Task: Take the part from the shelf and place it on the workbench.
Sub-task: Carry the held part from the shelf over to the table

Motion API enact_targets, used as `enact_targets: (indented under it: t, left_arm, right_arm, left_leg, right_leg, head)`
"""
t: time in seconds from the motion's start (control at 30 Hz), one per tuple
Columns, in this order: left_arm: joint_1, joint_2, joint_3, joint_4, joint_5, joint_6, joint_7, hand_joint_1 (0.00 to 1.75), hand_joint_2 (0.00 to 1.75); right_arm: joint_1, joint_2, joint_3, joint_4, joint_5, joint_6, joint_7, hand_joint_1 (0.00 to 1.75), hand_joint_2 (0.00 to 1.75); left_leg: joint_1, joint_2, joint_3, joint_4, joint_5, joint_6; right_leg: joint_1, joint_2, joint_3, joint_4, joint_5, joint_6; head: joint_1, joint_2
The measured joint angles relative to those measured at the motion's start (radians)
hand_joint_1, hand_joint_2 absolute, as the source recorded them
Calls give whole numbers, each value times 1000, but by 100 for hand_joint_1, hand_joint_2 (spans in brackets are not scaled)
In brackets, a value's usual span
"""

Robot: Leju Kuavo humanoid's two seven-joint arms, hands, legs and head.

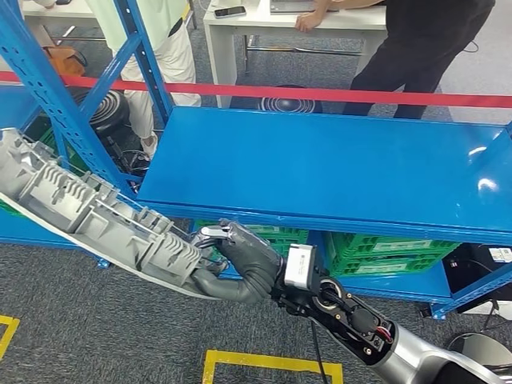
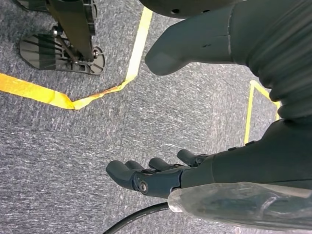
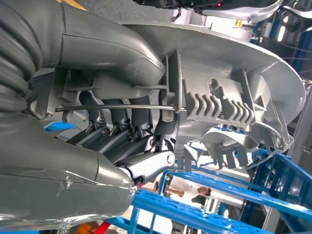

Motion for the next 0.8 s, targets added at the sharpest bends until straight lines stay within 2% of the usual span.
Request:
enact_targets:
  t: [0.27, 0.37, 0.43, 0.5, 0.57, 0.6, 0.63, 0.67, 0.7, 0.73, 0.8]
  left_arm:
    - [1, 0, -2, 0, 4, 0, 0, 0, 175]
    - [2, 2, -2, 0, 5, 0, 0, 0, 175]
    - [2, 2, -2, 0, 6, 0, 0, 0, 175]
    - [2, 1, -2, 0, 8, -2, 0, 0, 175]
    - [4, 1, -2, 0, 12, -3, 0, 0, 175]
    - [6, 1, -2, 0, 15, -3, -1, 0, 175]
    - [8, 1, -2, 0, 17, -3, -2, 0, 175]
    - [11, 1, -2, 0, 18, -3, -4, 0, 175]
    - [12, 1, -2, 0, 20, -3, -5, 0, 175]
    - [13, 1, -2, 0, 20, -3, -6, 0, 175]
    - [13, 4, -2, 0, 20, -3, -8, 0, 175]
  right_arm:
    - [0, 4, 5, 14, 0, 28, -8, 175, 175]
    - [0, 7, 5, 16, 0, 32, -8, 175, 175]
    - [0, 11, 5, 16, 0, 36, -8, 175, 175]
    - [-1, 14, 5, 17, -1, 41, -9, 175, 175]
    - [0, 14, 6, 21, -1, 47, -11, 175, 175]
    - [0, 14, 6, 24, -2, 50, -12, 175, 175]
    - [1, 14, 6, 26, -2, 53, -13, 175, 175]
    - [1, 14, 6, 29, -2, 54, -13, 175, 175]
    - [2, 14, 6, 30, -2, 55, -14, 175, 175]
    - [2, 14, 6, 31, -2, 55, -14, 175, 175]
    - [2, 14, 6, 32, -2, 55, -15, 175, 175]
  left_leg:
    - [-2, 0, -5, 9, -6, 8]
    - [-3, 0, -7, 12, -7, 14]
    - [4, -2, 1, -2, 0, 19]
    - [13, -5, 10, -17, 8, 23]
    - [15, -10, 11, -18, 9, 24]
    - [16, -14, 11, -18, 8, 23]
    - [18, -20, 11, -16, 7, 21]
    - [21, -28, 12, -13, 5, 18]
    - [26, -37, 12, -9, 2, 13]
    - [30, -46, 11, -2, -2, 6]
    - [34, -65, 4, 13, -9, -11]
  right_leg:
    - [-1, 0, 1, -1, -1, 4]
    - [-2, -2, 2, -3, 0, 10]
    - [0, -4, 2, 0, -3, 16]
    - [1, -6, -21, 60, -45, 23]
    - [-4, -6, -80, 195, -116, 30]
    - [-7, -6, -107, 257, -140, 35]
    - [-11, -6, -120, 289, -145, 39]
    - [-16, -5, -112, 278, -131, 43]
    - [-20, -3, -84, 226, -100, 48]
    - [-27, 8, -44, 149, -68, 54]
    - [-30, 32, 16, 37, -36, 54]
  head:
    - [0, 0]
    - [0, 0]
    - [0, 0]
    - [4, 0]
    - [12, 0]
    - [15, 0]
    - [18, 0]
    - [19, 0]
    - [20, 0]
    - [22, 0]
    - [27, 0]
